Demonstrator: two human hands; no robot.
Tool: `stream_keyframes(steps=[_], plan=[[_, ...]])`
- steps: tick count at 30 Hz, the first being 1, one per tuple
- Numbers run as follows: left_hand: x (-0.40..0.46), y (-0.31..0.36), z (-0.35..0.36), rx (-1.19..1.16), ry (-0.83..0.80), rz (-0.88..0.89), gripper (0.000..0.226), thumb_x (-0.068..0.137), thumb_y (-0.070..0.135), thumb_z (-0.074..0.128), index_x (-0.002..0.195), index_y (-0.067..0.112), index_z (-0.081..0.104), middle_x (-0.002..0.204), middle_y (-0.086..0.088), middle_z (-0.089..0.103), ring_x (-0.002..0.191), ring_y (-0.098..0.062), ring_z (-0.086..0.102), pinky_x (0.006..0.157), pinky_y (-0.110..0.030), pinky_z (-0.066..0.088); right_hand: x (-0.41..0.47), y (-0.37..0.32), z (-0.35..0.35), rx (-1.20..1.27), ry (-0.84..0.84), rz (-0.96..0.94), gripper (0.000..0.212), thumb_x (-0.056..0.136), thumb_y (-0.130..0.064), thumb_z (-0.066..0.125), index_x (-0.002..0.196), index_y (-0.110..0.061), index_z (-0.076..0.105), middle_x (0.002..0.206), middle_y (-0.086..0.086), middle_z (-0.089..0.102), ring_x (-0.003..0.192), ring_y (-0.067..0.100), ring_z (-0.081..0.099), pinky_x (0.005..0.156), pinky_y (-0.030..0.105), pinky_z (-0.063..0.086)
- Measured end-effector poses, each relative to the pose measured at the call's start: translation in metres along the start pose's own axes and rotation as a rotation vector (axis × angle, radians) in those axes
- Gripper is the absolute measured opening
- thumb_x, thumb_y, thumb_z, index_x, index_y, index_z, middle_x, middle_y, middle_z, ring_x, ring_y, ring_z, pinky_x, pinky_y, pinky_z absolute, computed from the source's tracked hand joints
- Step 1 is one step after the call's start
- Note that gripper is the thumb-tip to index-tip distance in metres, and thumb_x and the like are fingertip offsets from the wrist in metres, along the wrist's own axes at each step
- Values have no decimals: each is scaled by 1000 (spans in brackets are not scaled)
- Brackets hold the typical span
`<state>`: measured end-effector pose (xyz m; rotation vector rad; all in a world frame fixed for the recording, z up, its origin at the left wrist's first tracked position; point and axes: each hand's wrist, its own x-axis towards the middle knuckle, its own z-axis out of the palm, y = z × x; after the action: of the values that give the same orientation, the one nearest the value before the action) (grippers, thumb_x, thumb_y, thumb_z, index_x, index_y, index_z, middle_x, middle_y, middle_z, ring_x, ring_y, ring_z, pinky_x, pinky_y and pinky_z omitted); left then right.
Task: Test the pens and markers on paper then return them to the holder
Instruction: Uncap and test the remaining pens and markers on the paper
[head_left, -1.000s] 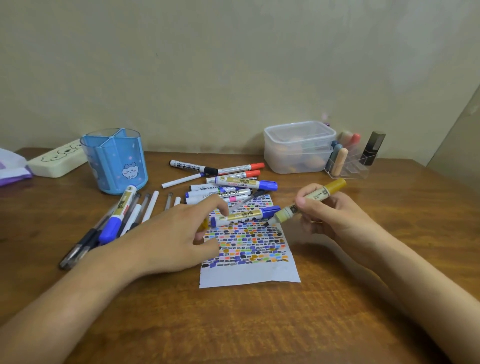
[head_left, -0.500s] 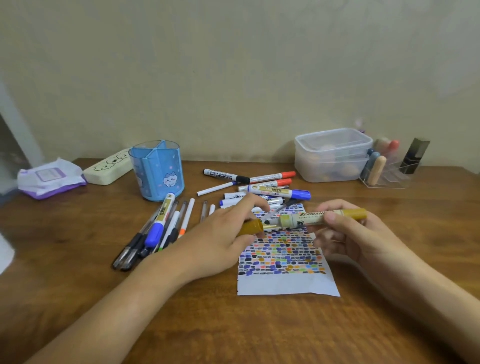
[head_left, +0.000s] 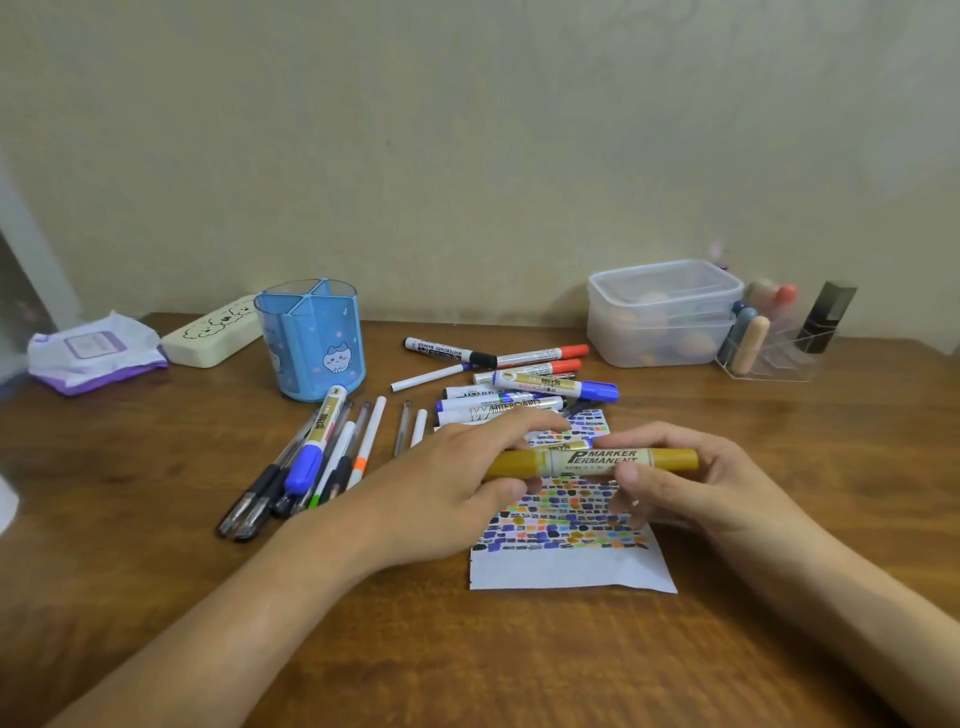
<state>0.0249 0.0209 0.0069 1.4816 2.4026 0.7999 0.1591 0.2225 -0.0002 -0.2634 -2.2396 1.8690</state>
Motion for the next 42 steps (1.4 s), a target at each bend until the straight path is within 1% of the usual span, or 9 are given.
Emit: stream_keyframes(steps=[3, 7, 10, 14, 19, 26, 34, 39, 42], plan=[[-1, 3, 0, -8, -10, 12, 55, 100, 27, 53, 137, 62, 30, 105, 32, 53, 92, 9, 54, 75, -19, 42, 1, 5, -1, -58, -3, -51, 22, 77, -22, 77, 97, -28, 79, 99, 6, 78, 87, 21, 74, 79, 40, 59], [-3, 7, 4, 91, 58, 47, 54, 93, 56, 54, 141, 59, 28, 142, 30, 45, 121, 7, 47, 97, -25, 46, -2, 7, 2, -165, 4, -141, 21, 78, -21, 78, 99, -25, 77, 97, 3, 79, 84, 21, 76, 75, 28, 61], [-3, 11, 7, 148, 139, 39, 60, 84, 72, 53, 139, 56, 35, 130, 31, 54, 102, 6, 58, 85, -20, 47, -7, 4, 7, -321, 68, -233, 23, 78, -29, 79, 99, -24, 70, 93, -5, 78, 71, 18, 74, 69, 28, 60], [-4, 15, 8, 95, 183, 5, 48, 83, 71, 51, 127, 55, 42, 85, 39, 48, 76, 13, 58, 61, -9, 34, -11, 3, 12, -423, 103, -300, 19, 81, -34, 76, 96, -26, 67, 87, -18, 75, 68, 13, 72, 61, 21, 56], [-2, 13, 11, 124, 196, 67, 39, 91, 63, 48, 129, 51, 50, 119, 25, 62, 97, 3, 59, 76, -15, 46, -12, 2, 12, -391, 106, -304, 16, 83, -34, 75, 92, -23, 67, 85, -12, 76, 63, 13, 70, 60, 28, 57], [-1, 12, 13, 166, 218, 92, 36, 94, 55, 46, 124, 40, 60, 116, 19, 65, 96, 6, 47, 68, -6, 32, -13, 1, 13, -349, 68, -277, 13, 84, -41, 71, 91, -32, 65, 79, -8, 75, 58, 12, 65, 58, 23, 52], [-1, 12, 14, 209, 198, 101, 32, 100, 50, 43, 126, 37, 57, 116, 16, 62, 94, 3, 43, 67, -6, 32, -14, 0, 14, -305, 58, -265, 14, 85, -42, 67, 85, -28, 65, 72, 1, 73, 55, 13, 62, 53, 17, 48], [0, 8, 7, 207, 159, 89, 37, 95, 58, 46, 126, 43, 59, 103, 18, 50, 94, -1, 43, 70, -18, 34, -13, 1, 15, -354, 62, -272, 22, 84, -44, 67, 90, -23, 67, 76, -2, 74, 57, 12, 63, 56, 19, 50], [-2, 2, -7, 290, 141, 95, 38, 89, 60, 56, 122, 43, 65, 95, 15, 43, 93, -4, 42, 71, -26, 35, -13, 4, 16, -370, 45, -289, 20, 83, -48, 66, 99, -36, 66, 80, -2, 74, 59, 12, 63, 59, 25, 53]])
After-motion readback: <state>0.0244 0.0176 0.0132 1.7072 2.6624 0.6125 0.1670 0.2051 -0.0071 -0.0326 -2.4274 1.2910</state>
